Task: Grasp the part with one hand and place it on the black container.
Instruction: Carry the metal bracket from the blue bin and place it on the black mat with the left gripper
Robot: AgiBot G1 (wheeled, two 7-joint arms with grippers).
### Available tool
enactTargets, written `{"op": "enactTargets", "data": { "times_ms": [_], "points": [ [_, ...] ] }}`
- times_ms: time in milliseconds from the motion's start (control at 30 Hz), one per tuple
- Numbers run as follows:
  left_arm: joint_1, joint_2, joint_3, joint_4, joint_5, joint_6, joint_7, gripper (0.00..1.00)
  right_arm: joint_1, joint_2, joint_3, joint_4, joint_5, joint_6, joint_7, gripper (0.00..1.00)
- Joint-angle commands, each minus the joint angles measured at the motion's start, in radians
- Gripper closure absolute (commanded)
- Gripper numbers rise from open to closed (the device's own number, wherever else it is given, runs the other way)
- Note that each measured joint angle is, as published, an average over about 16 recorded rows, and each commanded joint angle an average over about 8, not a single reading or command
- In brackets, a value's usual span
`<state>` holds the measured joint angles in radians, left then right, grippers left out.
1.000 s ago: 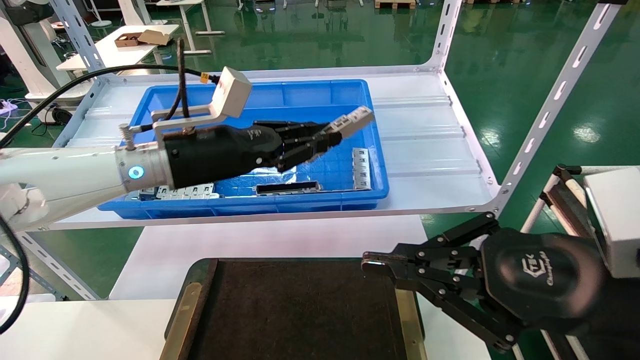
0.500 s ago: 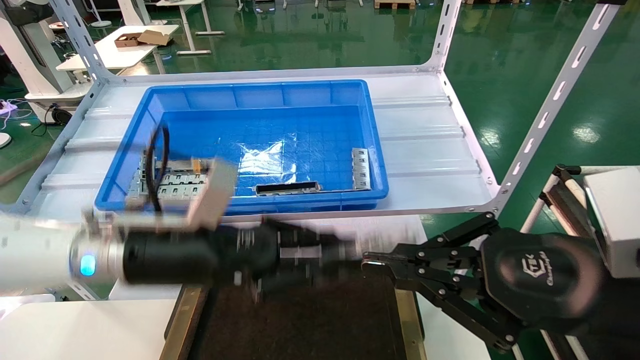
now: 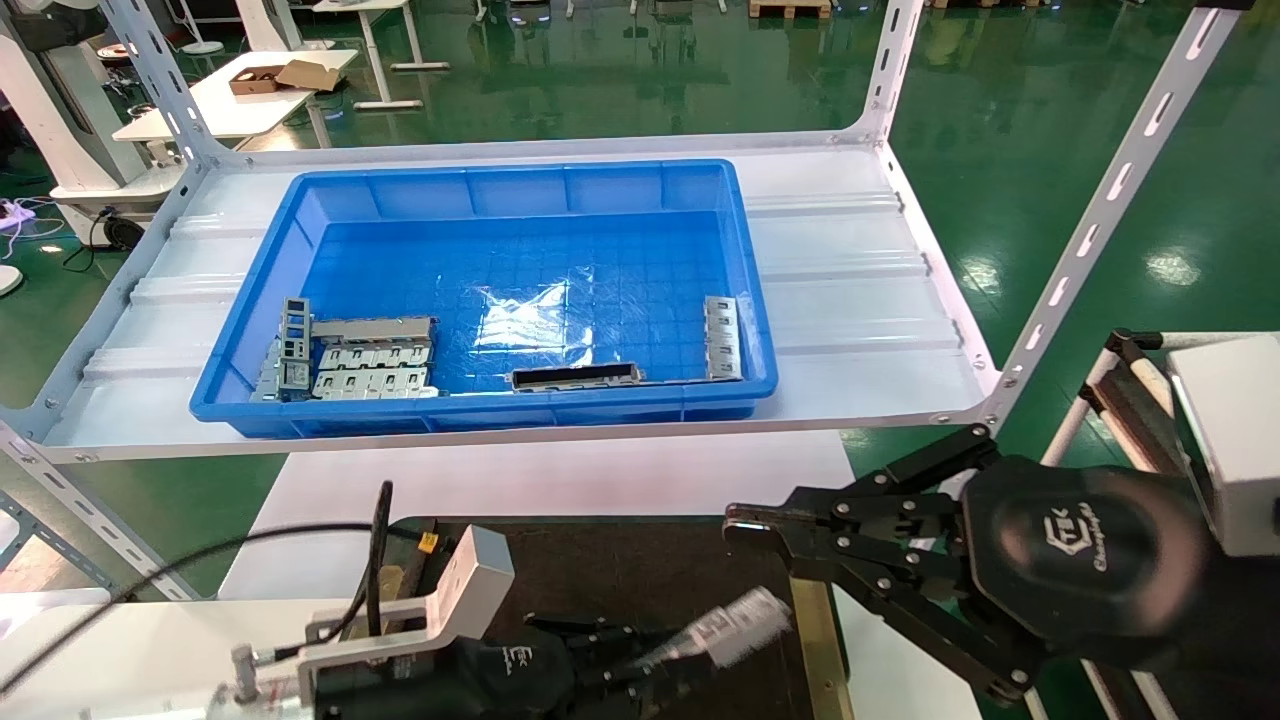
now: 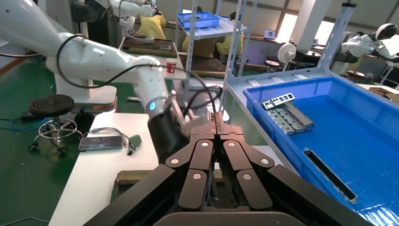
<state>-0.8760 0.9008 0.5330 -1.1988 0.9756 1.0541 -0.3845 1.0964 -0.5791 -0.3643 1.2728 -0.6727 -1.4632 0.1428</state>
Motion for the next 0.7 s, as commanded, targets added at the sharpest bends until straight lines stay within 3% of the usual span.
{"op": "enactTargets", "data": {
  "times_ms": [33,367,700],
  "points": [
    [0.064,-0.008,-0.006,-0.057,0.015,-0.1,-0.022,1.0,0.0,0.0,0.0,0.0,0.0,0.0,0.0,1.0],
    [0.204,0.066,0.058,-0.128,0.141,-0.441,-0.165,1.0,0.0,0.0,0.0,0.0,0.0,0.0,0.0,1.0],
    [0.209,0.223,0.118,-0.011,0.224,-0.708,-0.286,1.0,0.0,0.0,0.0,0.0,0.0,0.0,0.0,1.0]
  ]
}}
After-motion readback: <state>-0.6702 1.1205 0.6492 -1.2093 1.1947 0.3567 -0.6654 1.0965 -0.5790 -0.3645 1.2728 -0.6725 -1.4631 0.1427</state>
